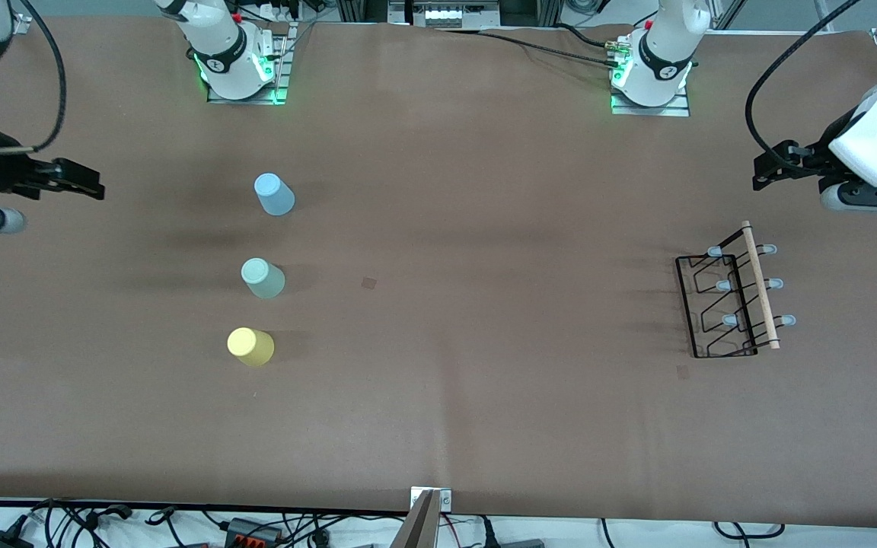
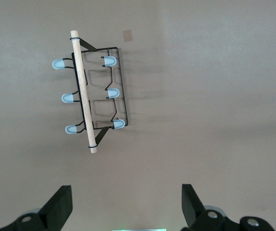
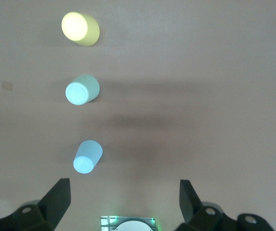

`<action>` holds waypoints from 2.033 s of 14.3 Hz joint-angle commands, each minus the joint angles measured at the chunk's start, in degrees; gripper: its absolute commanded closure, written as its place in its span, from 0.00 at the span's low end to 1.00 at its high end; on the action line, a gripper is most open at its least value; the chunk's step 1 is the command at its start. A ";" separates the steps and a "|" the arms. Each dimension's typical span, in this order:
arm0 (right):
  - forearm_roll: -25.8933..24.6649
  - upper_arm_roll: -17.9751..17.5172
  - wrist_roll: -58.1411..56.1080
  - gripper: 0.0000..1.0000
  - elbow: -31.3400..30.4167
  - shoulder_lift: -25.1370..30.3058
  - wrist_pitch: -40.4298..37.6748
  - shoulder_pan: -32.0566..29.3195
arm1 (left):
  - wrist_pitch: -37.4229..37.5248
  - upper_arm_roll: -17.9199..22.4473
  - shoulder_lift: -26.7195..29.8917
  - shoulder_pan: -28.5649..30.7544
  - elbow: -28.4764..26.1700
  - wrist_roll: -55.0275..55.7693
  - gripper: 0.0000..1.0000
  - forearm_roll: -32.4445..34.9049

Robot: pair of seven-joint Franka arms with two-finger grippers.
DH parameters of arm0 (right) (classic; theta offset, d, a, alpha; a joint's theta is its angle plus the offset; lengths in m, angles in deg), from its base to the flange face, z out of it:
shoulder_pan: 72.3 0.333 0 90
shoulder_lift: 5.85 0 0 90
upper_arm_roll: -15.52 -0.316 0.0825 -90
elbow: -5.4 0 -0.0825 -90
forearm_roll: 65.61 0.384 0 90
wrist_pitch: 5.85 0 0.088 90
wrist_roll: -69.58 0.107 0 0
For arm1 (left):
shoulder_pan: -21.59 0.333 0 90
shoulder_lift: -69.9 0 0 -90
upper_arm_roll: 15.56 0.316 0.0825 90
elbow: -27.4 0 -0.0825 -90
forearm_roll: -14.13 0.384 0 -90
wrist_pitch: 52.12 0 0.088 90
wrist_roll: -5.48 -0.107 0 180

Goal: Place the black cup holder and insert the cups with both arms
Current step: 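Reach the right gripper to the teal cup while the left gripper reaches the rack, then grasp the teal cup with the right gripper while the left gripper grasps the rack handle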

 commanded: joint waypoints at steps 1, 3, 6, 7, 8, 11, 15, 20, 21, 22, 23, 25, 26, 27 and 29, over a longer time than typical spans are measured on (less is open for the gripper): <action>0.04 -0.16 -0.71 0.00 1.05 -0.78 -2.74 0.76 | 2.41 0.10 -2.61 0.34 1.32 -0.03 0.00 1.03; -1.98 -0.16 -0.28 0.00 0.35 -1.13 -2.57 2.69 | 2.69 0.89 -5.77 0.95 1.58 -1.09 0.00 1.30; -1.29 -0.16 0.17 0.00 -4.73 0.00 2.59 2.87 | -4.83 0.81 -9.73 4.29 0.79 -1.18 0.00 1.39; -0.93 -0.16 0.25 0.00 -7.63 1.23 6.53 2.87 | -8.87 0.81 -10.70 5.16 0.09 -1.18 0.00 1.39; -0.76 -0.16 0.52 0.00 -10.09 2.02 9.61 3.57 | -12.13 0.81 -11.06 5.96 -0.79 -1.18 0.00 1.82; -0.76 -0.16 4.02 0.00 -17.03 2.29 18.58 5.59 | -24.52 0.54 -11.15 5.96 -7.36 -1.27 0.00 5.07; -0.67 -0.25 14.19 0.00 -26.62 0.54 36.40 9.45 | -39.03 0.54 -11.41 6.84 -16.33 -2.23 0.00 5.08; -0.67 -0.16 17.74 0.00 -28.22 -3.06 42.42 10.78 | -41.96 0.45 -13.96 9.21 -19.15 -4.25 0.06 4.99; -0.58 -0.16 17.74 0.00 -28.14 -3.59 42.69 10.78 | -41.96 0.45 -14.05 9.22 -19.42 -4.26 0.09 4.99; 0.12 -0.16 17.74 0.00 -28.14 -3.94 43.13 10.78 | -42.05 0.45 -14.66 9.22 -19.17 -4.26 0.15 5.08; 1.17 -0.16 17.74 0.00 -27.96 -4.29 43.22 10.78 | -42.22 0.45 -14.92 9.22 -18.82 -4.43 0.22 5.08; 2.58 -0.16 17.66 0.00 -27.78 -5.00 43.22 10.52 | -44.06 0.45 -15.28 9.22 -18.81 -4.52 0.31 5.08; 2.58 -0.16 17.66 0.00 -27.78 -5.61 43.31 10.35 | -44.07 0.45 -15.54 9.22 -18.81 -4.52 0.34 5.08; 2.58 -0.07 17.66 0.00 -27.87 -6.40 44.18 10.26 | -44.07 0.45 -15.80 9.22 -18.81 -4.52 0.43 5.08; 2.50 -0.07 17.40 0.00 -27.96 -7.20 45.06 10.52 | -44.07 0.45 -15.81 9.22 -18.81 -4.61 0.60 5.08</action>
